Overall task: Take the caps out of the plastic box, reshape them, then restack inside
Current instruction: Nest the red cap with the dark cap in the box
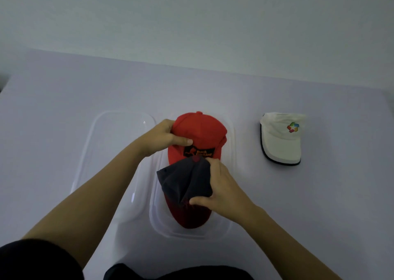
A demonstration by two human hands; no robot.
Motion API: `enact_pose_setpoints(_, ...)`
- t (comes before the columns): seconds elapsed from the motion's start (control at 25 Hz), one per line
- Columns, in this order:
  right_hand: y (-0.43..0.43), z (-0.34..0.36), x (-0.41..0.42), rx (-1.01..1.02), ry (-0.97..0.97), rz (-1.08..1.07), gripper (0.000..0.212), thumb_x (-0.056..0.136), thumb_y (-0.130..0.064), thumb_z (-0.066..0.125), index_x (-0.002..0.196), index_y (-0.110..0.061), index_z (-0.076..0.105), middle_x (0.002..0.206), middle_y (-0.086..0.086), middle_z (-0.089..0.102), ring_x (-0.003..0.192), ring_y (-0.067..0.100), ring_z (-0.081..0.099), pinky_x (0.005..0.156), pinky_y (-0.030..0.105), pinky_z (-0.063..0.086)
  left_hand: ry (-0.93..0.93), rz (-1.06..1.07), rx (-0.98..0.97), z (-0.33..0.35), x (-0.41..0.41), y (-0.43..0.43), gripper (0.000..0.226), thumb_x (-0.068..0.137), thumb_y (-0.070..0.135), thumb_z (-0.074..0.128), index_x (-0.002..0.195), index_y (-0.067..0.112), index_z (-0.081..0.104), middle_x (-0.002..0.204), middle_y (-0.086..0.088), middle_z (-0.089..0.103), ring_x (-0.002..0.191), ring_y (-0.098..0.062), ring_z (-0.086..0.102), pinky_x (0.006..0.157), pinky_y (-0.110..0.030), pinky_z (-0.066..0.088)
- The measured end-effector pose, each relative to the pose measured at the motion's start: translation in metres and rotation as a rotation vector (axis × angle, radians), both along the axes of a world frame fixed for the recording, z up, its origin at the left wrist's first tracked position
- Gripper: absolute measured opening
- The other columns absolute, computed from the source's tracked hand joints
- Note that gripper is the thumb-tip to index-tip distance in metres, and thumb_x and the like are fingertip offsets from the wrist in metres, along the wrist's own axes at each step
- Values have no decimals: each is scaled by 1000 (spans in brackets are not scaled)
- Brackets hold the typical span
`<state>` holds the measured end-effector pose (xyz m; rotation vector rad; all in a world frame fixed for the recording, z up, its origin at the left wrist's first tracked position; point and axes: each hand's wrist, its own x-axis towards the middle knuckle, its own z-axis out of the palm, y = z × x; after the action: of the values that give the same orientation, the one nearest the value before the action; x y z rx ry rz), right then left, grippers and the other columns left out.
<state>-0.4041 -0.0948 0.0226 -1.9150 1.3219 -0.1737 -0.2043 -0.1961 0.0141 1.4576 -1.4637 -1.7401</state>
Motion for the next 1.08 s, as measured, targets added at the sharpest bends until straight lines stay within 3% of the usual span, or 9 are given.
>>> enact_pose_setpoints(0.12, 9, 0, -1, -26, -14, 10, 95, 72, -45, 75, 142, -16, 18, 139, 1, 30, 127, 14, 32, 107, 19, 25, -5, -67, 94, -14, 0, 6, 21, 82, 4, 68, 103, 6, 70, 103, -11, 73, 96, -23, 69, 86, -29, 55)
enact_pose_setpoints(0.28, 8, -14, -11, -109, -12, -222, 101, 58, -63, 74, 137, -21, 27, 134, -1, 34, 124, 15, 34, 110, 38, 33, -12, -96, 174, -21, -1, 8, 29, 75, 12, 67, 96, -8, 65, 92, -16, 70, 84, -32, 65, 83, -34, 52)
enact_pose_setpoints(0.36, 0, -23, -18, -97, 59, -338, 119, 51, -73, 73, 142, -20, 18, 145, 1, 26, 138, 20, 21, 119, 45, 7, -24, -116, 186, -22, -4, 10, 25, 69, 11, 62, 84, -9, 60, 78, -15, 57, 74, -30, 52, 74, -35, 44)
enact_pose_setpoints(0.44, -8, -28, -20, -45, 124, -321, 136, 46, -77, 70, 147, -21, 1, 157, -1, 6, 146, 18, -4, 111, 44, -20, -3, -100, 229, -20, -7, 12, 21, 64, 7, 59, 82, -3, 61, 73, -11, 56, 70, -26, 53, 68, -30, 45)
enact_pose_setpoints(0.52, -15, -33, -19, -39, 161, -269, 142, 43, -81, 68, 148, -22, -9, 159, -3, -2, 144, 14, -15, 107, 50, -26, 26, -89, 275, -15, -10, 13, 15, 61, 2, 58, 74, -2, 63, 69, -9, 61, 67, -21, 59, 67, -26, 49)
enact_pose_setpoints(0.64, -21, -40, -18, -45, 200, -275, 145, 39, -87, 62, 147, -23, -9, 158, 1, 5, 144, 15, -9, 107, 58, -23, 19, -53, 302, -12, -13, 17, 9, 56, 2, 55, 62, 2, 61, 63, -7, 60, 66, -22, 58, 66, -28, 48)
enact_pose_setpoints(0.72, -25, -42, -18, -75, 243, -284, 141, 37, -91, 54, 147, -22, 0, 156, 3, 11, 144, 18, -4, 108, 63, -19, 34, 55, 282, -14, -18, 18, 22, 58, 5, 54, 77, 8, 64, 70, -7, 59, 68, -21, 54, 64, -28, 46)
enact_pose_setpoints(0.84, -29, -44, -19, -115, 288, -286, 127, 37, -93, 50, 135, -18, 22, 149, 3, 23, 144, 20, 2, 108, 66, -14, 20, 295, 172, -25, -26, 33, 44, 82, 18, 55, 125, 25, 48, 110, -5, 62, 94, -18, 60, 81, -31, 50)
enact_pose_setpoints(1.08, -38, -48, -19, -171, 324, -230, 123, 42, -94, 46, 137, -17, 27, 146, -3, 32, 145, 23, 2, 106, 68, -14, -280, 403, -118, -43, -44, 60, 57, 98, 38, 41, 147, 15, 24, 146, -7, 35, 132, -21, 39, 105, -26, 31)
